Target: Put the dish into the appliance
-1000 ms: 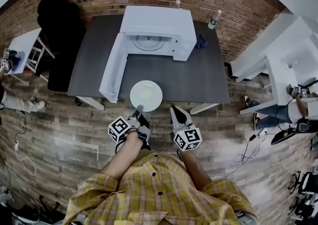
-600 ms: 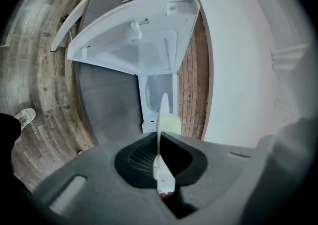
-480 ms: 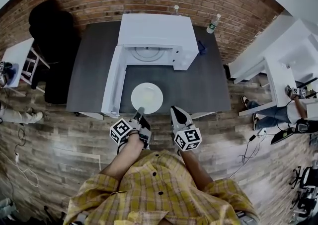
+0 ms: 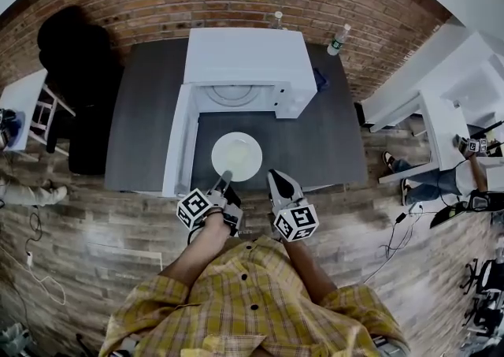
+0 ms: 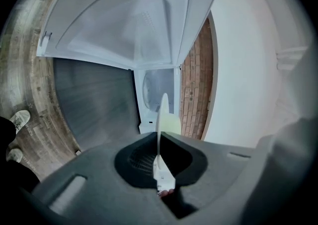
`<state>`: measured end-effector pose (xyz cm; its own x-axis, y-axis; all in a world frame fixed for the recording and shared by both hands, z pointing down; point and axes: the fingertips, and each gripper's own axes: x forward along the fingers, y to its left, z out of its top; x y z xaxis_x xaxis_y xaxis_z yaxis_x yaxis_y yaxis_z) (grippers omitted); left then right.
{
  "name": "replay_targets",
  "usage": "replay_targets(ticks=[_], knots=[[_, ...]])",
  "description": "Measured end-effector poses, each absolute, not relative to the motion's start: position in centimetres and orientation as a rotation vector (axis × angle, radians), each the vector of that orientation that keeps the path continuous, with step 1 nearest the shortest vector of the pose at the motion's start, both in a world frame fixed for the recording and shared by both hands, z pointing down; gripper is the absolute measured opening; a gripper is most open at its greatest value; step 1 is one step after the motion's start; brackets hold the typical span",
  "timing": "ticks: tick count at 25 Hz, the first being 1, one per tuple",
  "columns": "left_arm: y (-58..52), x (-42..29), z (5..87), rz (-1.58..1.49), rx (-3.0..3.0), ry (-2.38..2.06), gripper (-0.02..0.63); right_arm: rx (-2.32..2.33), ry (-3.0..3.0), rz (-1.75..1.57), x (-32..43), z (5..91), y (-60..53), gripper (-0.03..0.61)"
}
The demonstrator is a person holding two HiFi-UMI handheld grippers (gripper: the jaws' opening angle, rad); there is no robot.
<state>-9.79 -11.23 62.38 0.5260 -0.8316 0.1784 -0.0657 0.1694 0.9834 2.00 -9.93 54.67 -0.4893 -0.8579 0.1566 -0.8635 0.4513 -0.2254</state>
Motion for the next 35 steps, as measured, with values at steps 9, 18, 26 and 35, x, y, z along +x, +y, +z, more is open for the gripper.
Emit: replay_targets(ticks=[9, 18, 26, 35], knots=[[-13.1, -8.7, 62.8, -0.650, 1.288, -0.871, 0.011, 1.596, -2.642, 0.444, 3.3, 54.9, -12.0, -0.003], [-16.1, -7.2, 63.1, -0.663, 1.276, -0.889, 0.012, 1.548, -2.658, 0.418, 4.4, 55.1, -15.1, -0.003], [-19.4, -6.7, 63.7, -0.685, 1.260, -0.942, 0.011, 1.459, -2.706, 0.410, 4.6, 55.7, -18.0, -0.003], [-22.5, -6.5, 65.6, -0.699, 1.224, -0.990, 0.012, 1.414, -2.712, 0.426, 5.2, 57.0, -20.5, -0.003]])
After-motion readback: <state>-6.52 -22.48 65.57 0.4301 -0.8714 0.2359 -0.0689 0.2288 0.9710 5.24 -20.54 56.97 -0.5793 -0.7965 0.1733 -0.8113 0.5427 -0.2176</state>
